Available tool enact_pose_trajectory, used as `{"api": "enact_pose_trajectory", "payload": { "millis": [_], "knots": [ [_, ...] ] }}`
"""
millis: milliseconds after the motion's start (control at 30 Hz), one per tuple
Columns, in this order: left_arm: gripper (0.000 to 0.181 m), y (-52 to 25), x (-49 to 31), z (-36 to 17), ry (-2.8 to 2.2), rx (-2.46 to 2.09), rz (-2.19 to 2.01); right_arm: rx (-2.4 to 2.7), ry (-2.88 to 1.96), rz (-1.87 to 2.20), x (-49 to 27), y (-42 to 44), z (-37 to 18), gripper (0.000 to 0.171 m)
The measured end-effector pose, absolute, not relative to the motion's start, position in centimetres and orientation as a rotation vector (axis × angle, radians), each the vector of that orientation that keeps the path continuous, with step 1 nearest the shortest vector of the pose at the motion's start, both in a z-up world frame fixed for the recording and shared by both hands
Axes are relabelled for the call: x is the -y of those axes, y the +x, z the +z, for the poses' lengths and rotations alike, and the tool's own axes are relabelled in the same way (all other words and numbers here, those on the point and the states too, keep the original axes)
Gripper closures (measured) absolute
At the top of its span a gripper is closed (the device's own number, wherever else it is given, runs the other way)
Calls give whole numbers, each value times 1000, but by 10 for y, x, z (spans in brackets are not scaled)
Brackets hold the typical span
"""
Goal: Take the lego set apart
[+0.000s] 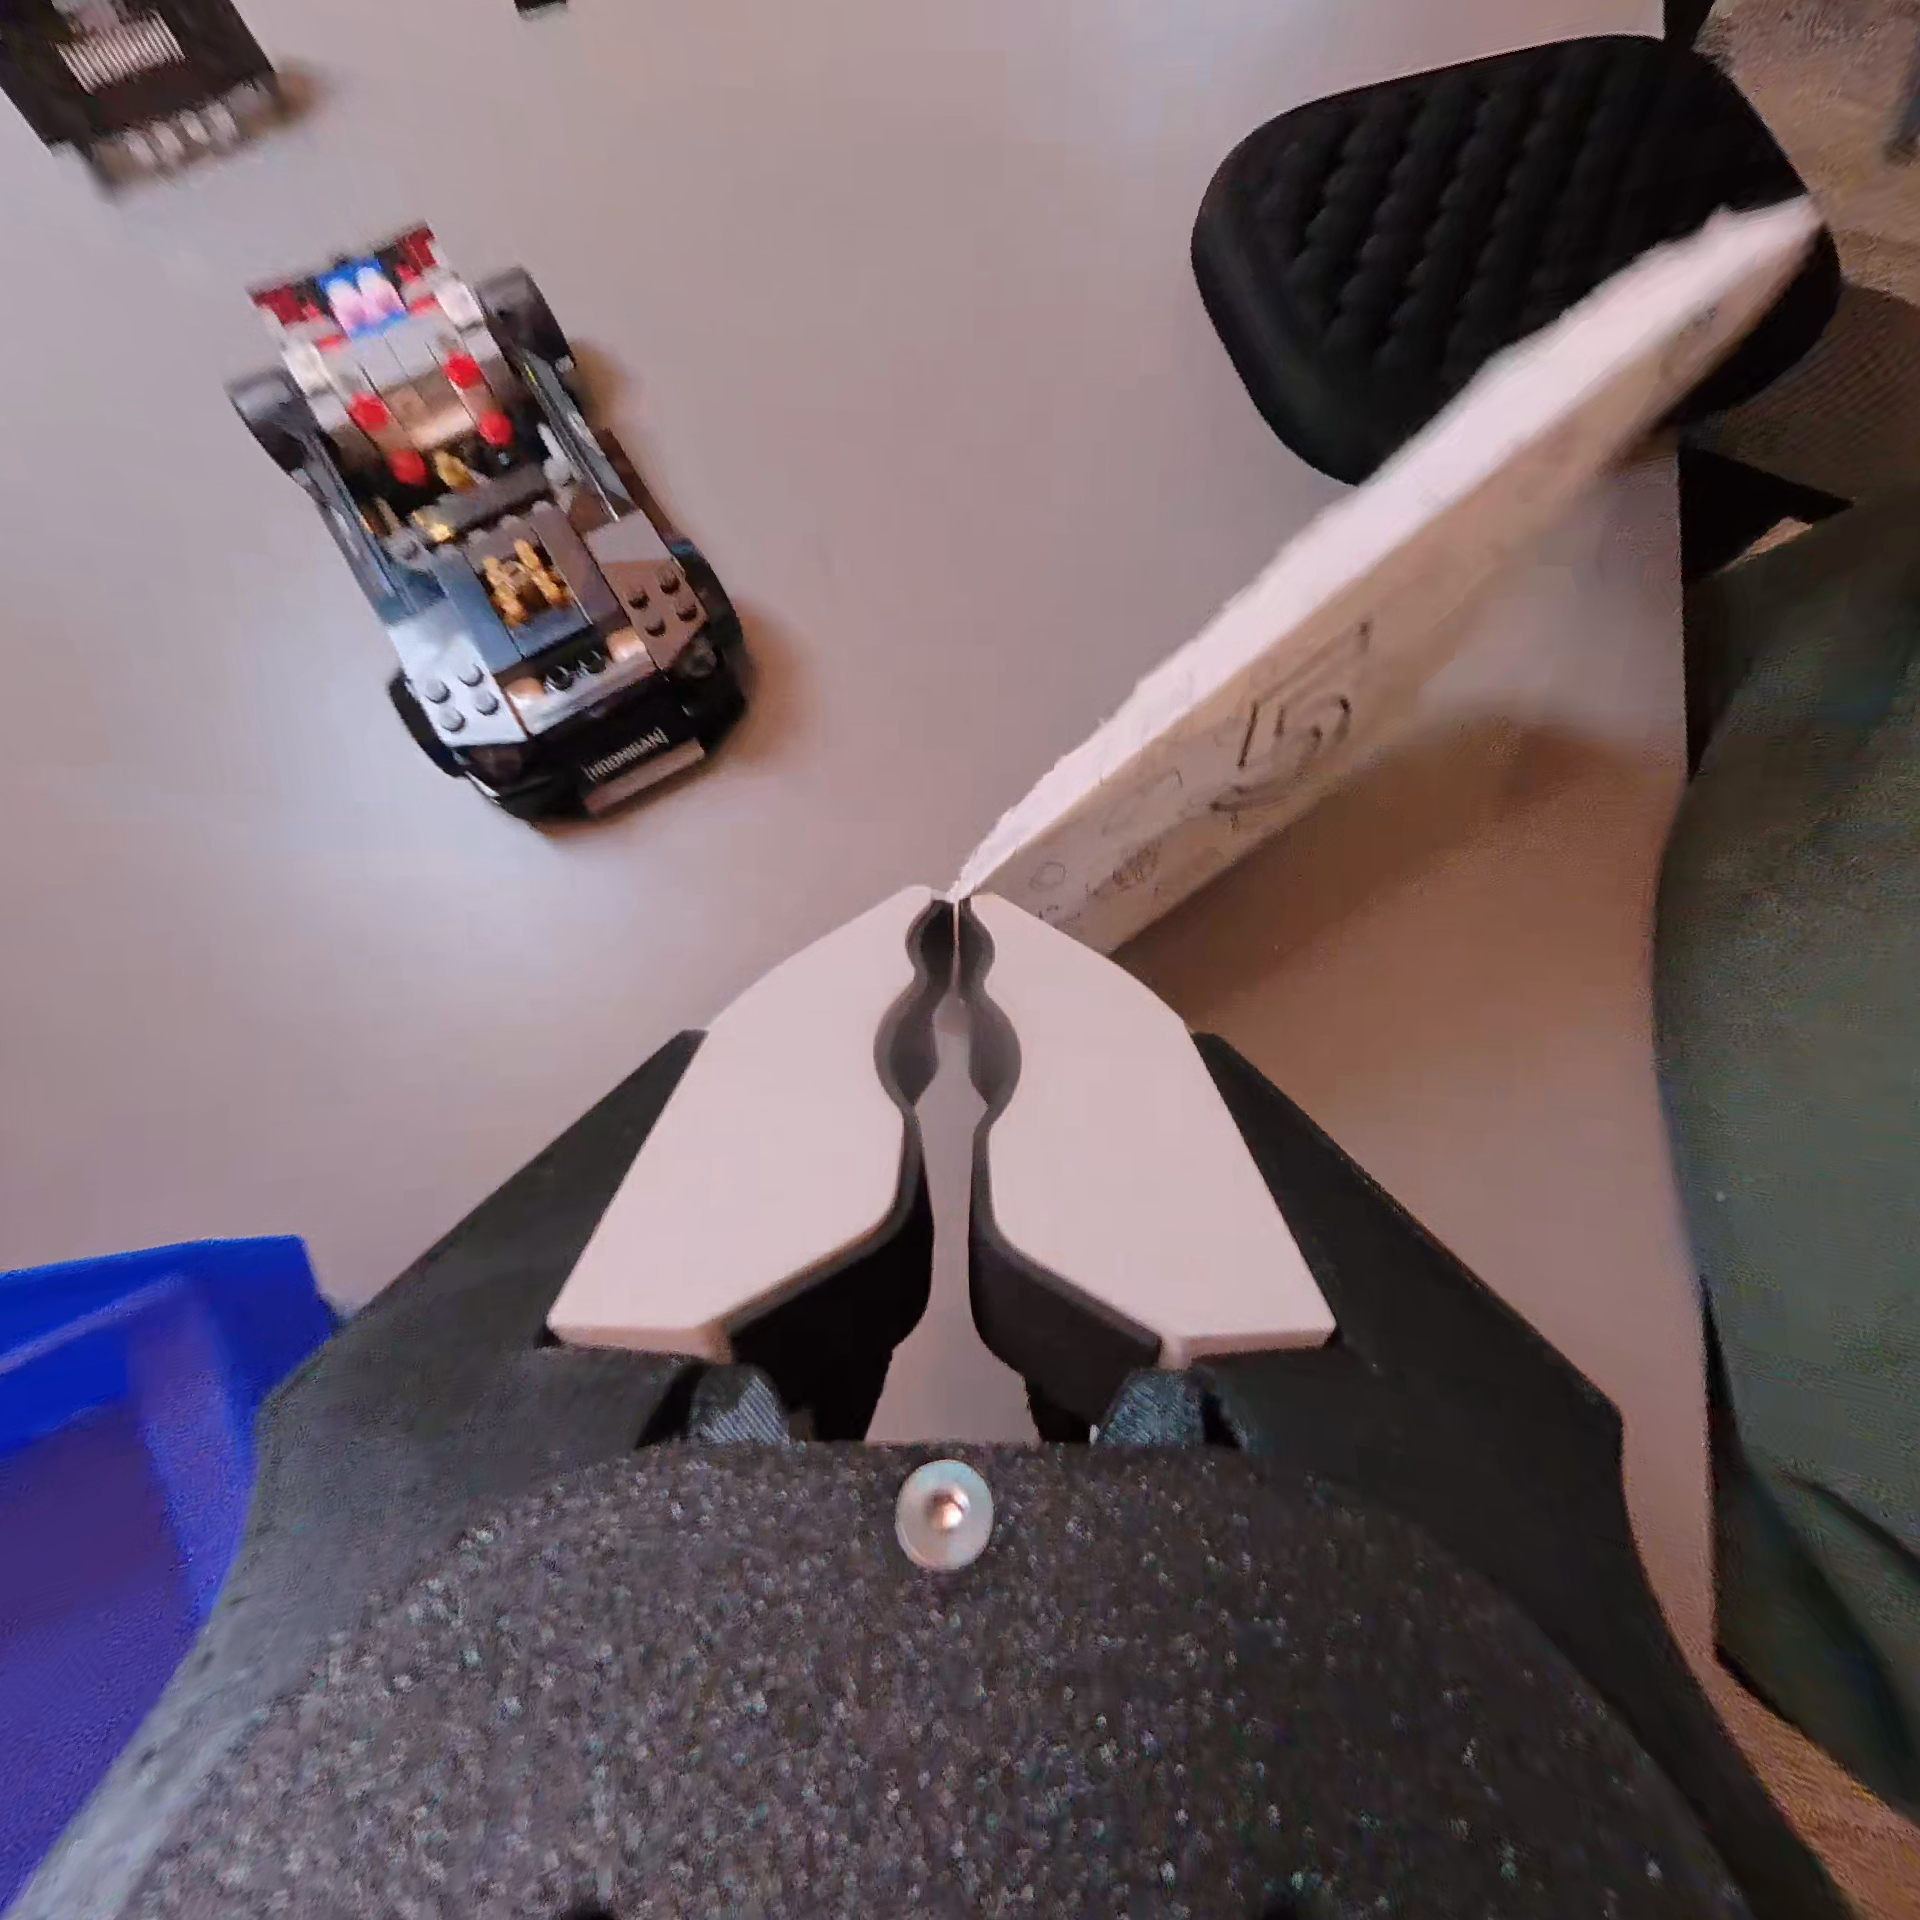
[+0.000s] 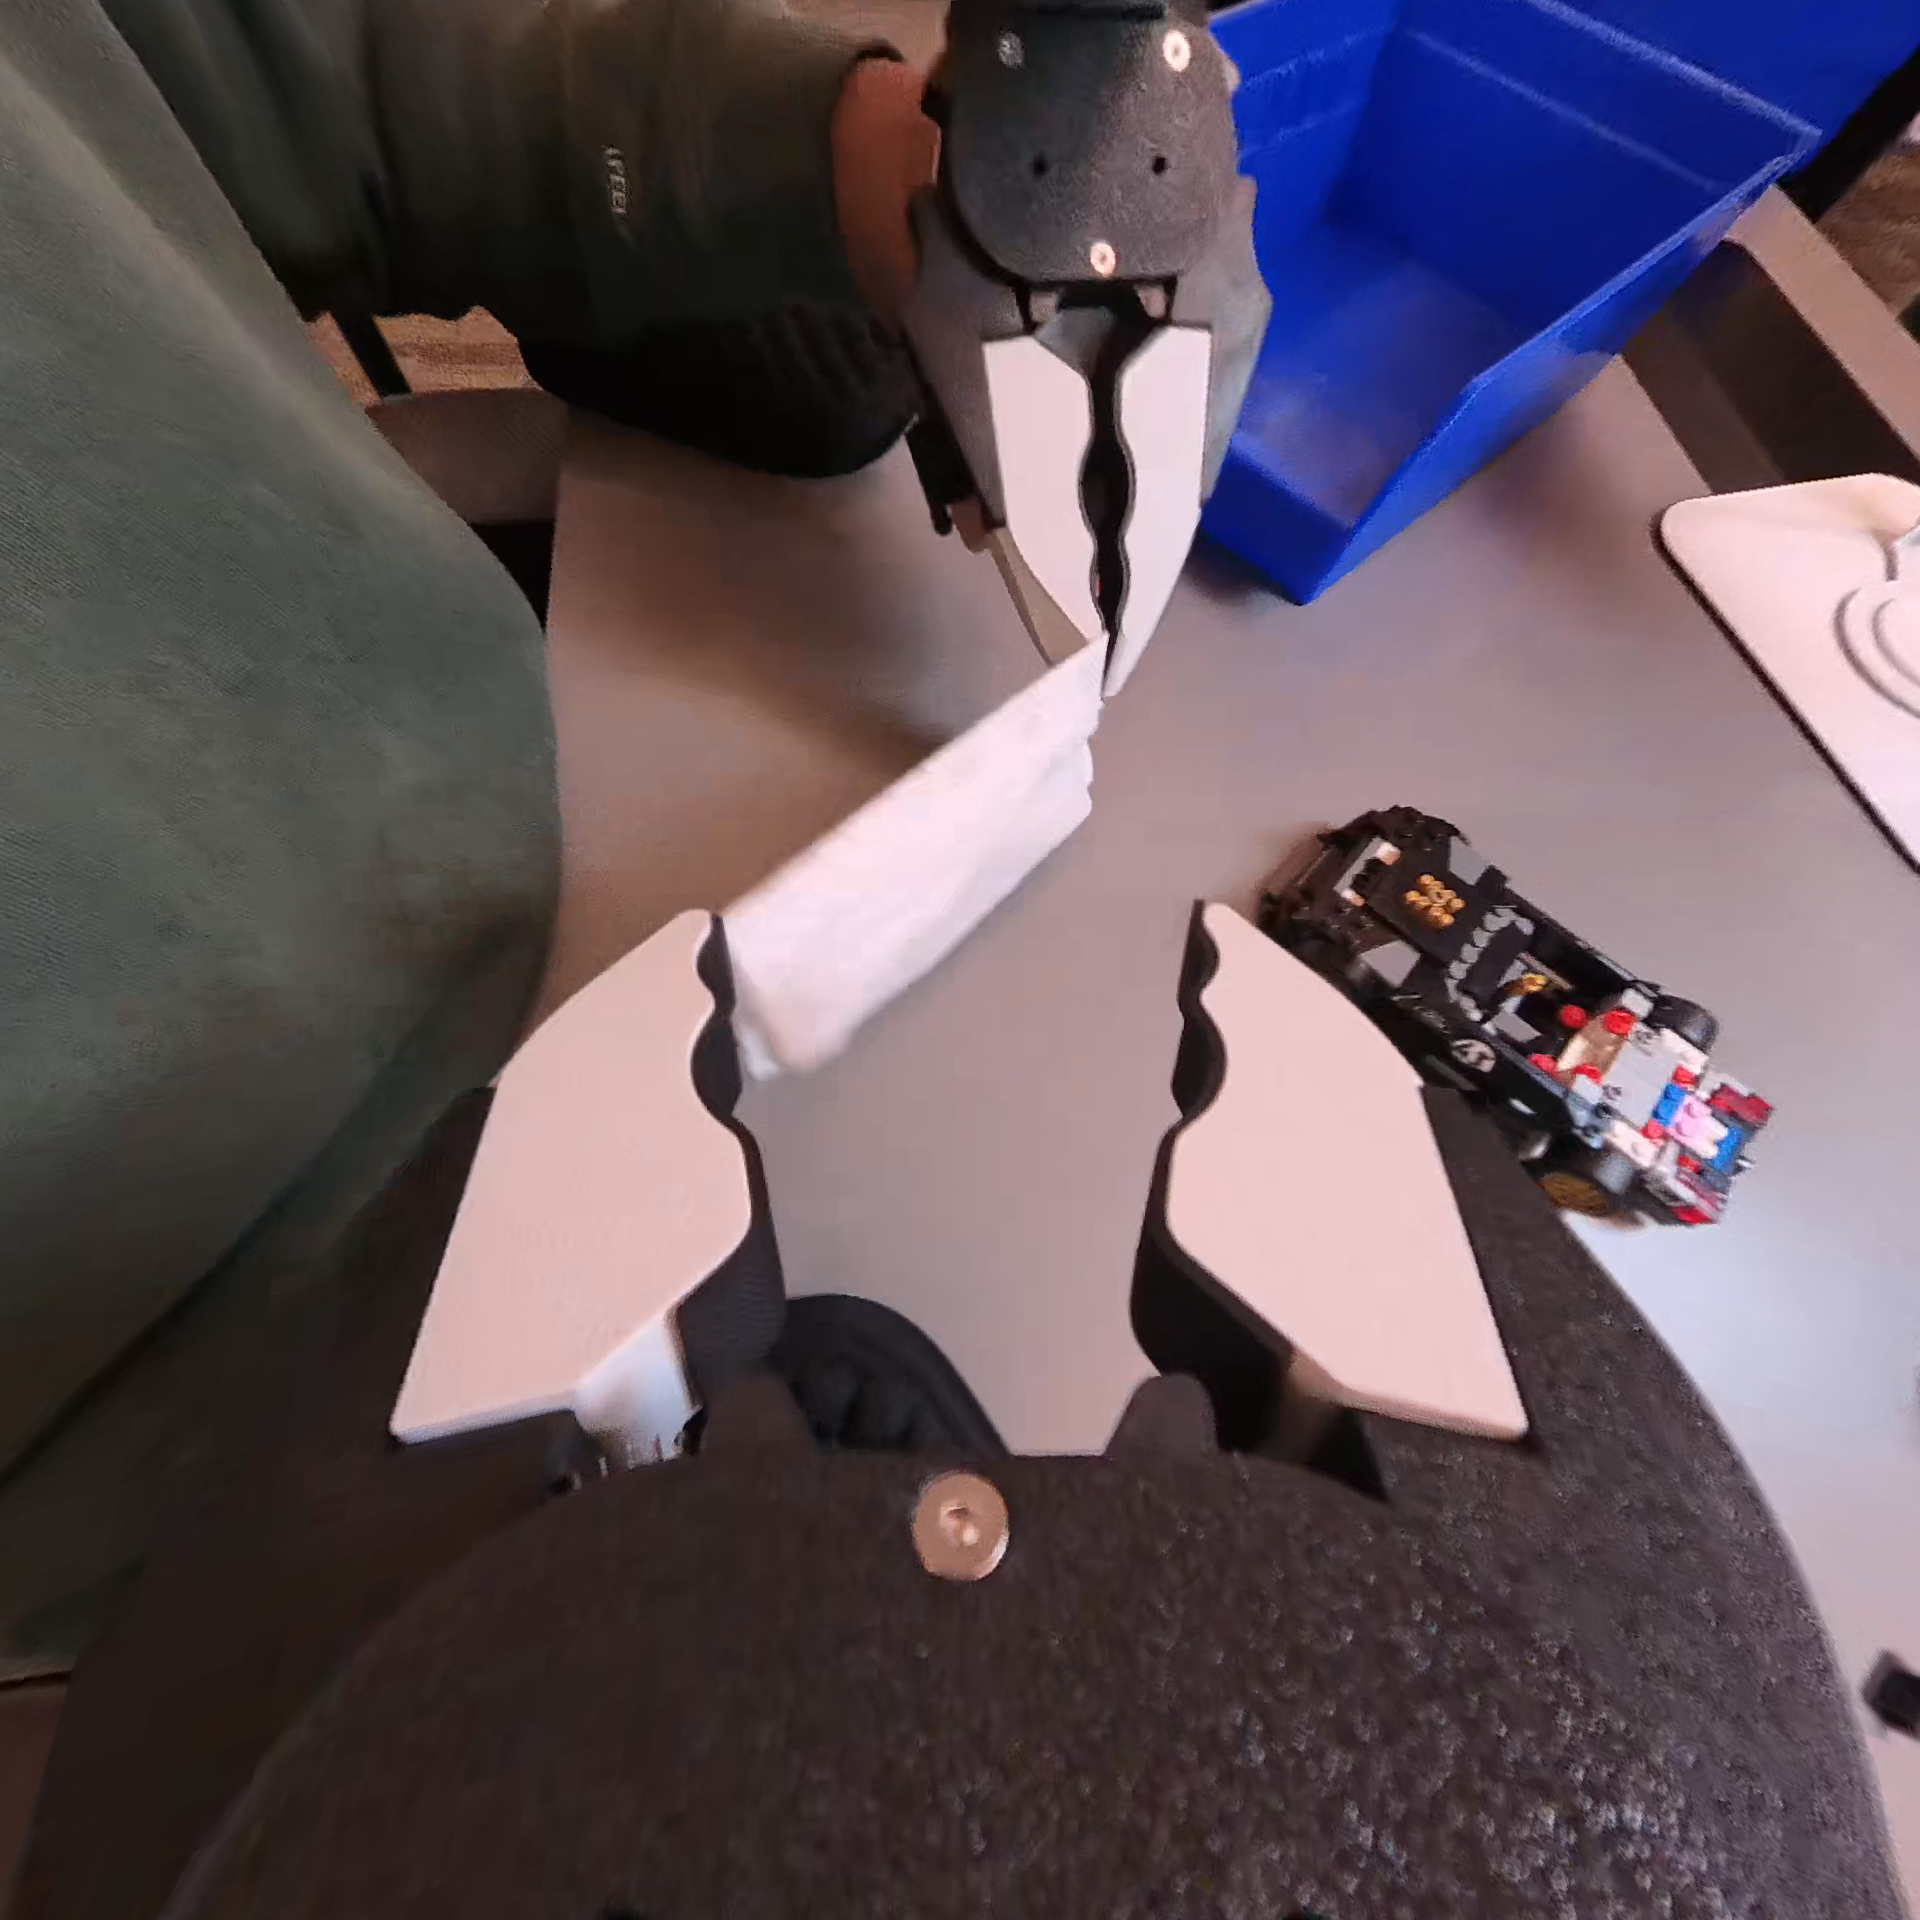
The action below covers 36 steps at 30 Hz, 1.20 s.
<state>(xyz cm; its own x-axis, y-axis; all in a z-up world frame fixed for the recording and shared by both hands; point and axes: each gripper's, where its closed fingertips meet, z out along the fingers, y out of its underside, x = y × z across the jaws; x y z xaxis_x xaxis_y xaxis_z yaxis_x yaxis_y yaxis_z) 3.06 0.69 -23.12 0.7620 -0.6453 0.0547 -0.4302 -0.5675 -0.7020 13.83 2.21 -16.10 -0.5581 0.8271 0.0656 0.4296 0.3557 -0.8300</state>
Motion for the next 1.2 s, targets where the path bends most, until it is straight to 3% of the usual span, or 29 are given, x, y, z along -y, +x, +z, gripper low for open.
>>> {"api": "enact_pose_trajectory", "payload": {
  "millis": [233, 400, 500, 767, 867, 967, 1200],
  "knots": [
    [181, 35, -7, -237, -2254, -823, -424, 2066, -1250, 903, -37, 134, -208, 105],
    [181, 36, -3, -236, -2230, -836, -425, 2003, -1262, 1016, -46, 129, -208, 135],
    [181, 38, -1, -234, -2198, -860, -415, 2004, -1229, 1083, -43, 127, -210, 171],
    [180, 40, 5, -233, -2127, -870, -452, 1962, -1233, 1108, -47, 123, -219, 171],
    [169, 47, 5, -227, -2070, -845, -530, 1975, -1203, 1145, -41, 122, -220, 164],
    [181, 50, 6, -229, -2040, -903, -486, 2008, -1176, 1121, -39, 122, -226, 171],
    [180, 50, 4, -215, -1970, -887, -511, 1976, -1171, 1230, -45, 119, -212, 171]
  ]
}}
